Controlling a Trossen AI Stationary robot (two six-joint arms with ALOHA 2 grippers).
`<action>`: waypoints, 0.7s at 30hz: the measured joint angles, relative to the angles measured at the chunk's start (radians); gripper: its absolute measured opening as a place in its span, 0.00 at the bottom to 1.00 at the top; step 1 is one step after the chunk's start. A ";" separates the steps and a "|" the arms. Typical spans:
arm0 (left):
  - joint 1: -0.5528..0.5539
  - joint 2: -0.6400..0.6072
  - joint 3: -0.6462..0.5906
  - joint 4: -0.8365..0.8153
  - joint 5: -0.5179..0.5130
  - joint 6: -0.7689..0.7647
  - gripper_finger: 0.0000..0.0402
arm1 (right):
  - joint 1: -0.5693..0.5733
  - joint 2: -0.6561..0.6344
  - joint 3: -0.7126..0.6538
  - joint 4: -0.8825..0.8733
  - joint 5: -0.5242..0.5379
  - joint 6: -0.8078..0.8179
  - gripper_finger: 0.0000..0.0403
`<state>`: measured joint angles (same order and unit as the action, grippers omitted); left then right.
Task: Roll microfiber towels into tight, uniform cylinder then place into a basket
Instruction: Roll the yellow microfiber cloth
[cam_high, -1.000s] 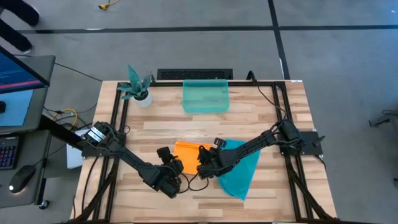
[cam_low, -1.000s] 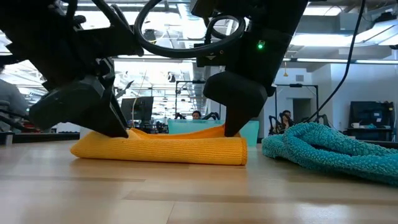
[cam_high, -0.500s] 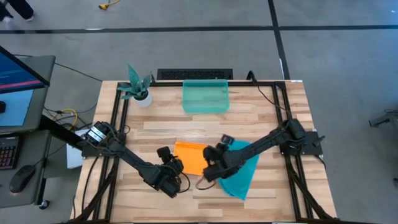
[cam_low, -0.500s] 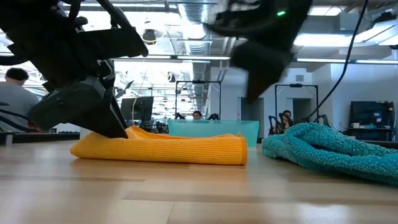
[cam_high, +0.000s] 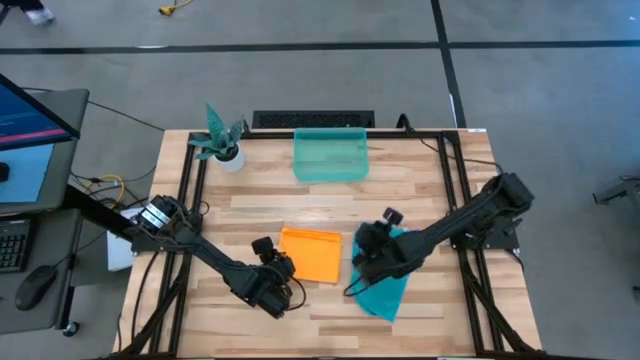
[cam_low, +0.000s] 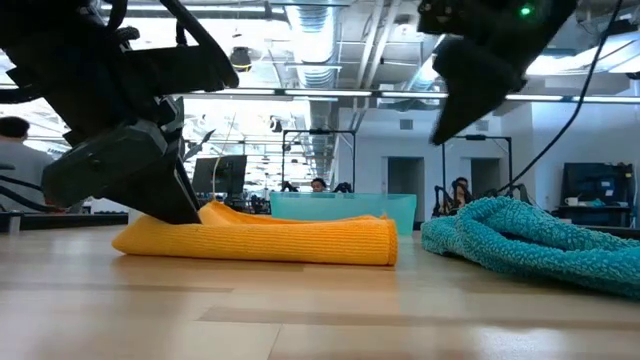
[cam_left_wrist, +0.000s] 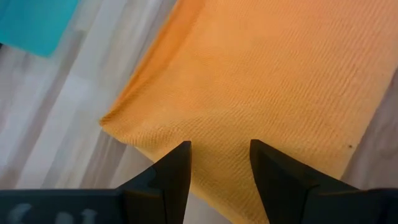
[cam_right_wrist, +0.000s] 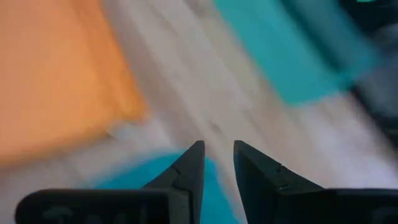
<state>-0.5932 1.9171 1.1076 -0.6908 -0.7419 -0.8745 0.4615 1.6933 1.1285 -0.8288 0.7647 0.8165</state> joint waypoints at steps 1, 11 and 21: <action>0.002 0.000 0.000 0.002 0.013 -0.002 0.39 | -0.004 -0.024 -0.040 0.063 -0.027 -0.038 0.26; 0.001 0.000 0.000 0.004 0.062 -0.033 0.39 | -0.113 0.010 -0.157 0.697 -0.314 -0.313 0.27; 0.001 0.000 0.000 -0.002 0.073 -0.086 0.39 | -0.194 0.185 -0.141 0.826 -0.457 -0.372 0.27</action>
<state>-0.5919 1.9171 1.1076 -0.6924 -0.6689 -0.9608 0.2678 1.8783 0.9878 -0.0024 0.3079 0.4442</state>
